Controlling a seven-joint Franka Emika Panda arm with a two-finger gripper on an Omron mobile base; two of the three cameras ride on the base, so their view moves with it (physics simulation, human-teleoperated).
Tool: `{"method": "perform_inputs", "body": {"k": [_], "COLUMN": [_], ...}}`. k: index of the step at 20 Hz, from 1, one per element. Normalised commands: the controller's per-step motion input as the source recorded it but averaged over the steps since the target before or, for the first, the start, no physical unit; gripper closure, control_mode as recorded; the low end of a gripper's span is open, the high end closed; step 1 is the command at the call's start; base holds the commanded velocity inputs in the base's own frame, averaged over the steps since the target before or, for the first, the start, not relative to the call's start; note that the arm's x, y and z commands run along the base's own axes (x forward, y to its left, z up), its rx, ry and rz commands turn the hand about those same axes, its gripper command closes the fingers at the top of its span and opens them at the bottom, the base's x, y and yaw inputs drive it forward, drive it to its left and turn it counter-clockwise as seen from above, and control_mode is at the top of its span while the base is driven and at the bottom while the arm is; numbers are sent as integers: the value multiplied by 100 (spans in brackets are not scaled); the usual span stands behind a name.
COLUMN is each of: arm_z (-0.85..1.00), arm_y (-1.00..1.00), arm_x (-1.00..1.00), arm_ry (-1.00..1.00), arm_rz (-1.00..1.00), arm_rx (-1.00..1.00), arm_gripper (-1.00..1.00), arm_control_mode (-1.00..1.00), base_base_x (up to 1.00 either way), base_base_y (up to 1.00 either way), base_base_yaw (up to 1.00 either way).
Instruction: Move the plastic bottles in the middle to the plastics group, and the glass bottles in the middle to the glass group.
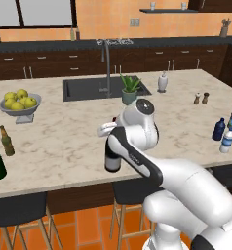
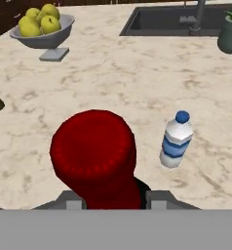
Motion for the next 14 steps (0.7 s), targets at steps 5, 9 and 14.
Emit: {"method": "perform_inputs", "body": {"k": [5, 9, 14], "arm_z": [16, 28, 30], "arm_y": [100, 100, 99], "arm_x": [4, 7, 4], "arm_ry": [0, 0, 0], "arm_rz": [17, 17, 15], "arm_rx": [0, 0, 0], "arm_gripper": [100, 100, 100], "arm_control_mode": [-100, -100, -100], "base_base_x": [0, 0, 0], "base_base_y": [0, 0, 0], "base_base_yaw": [0, 0, 0]}}
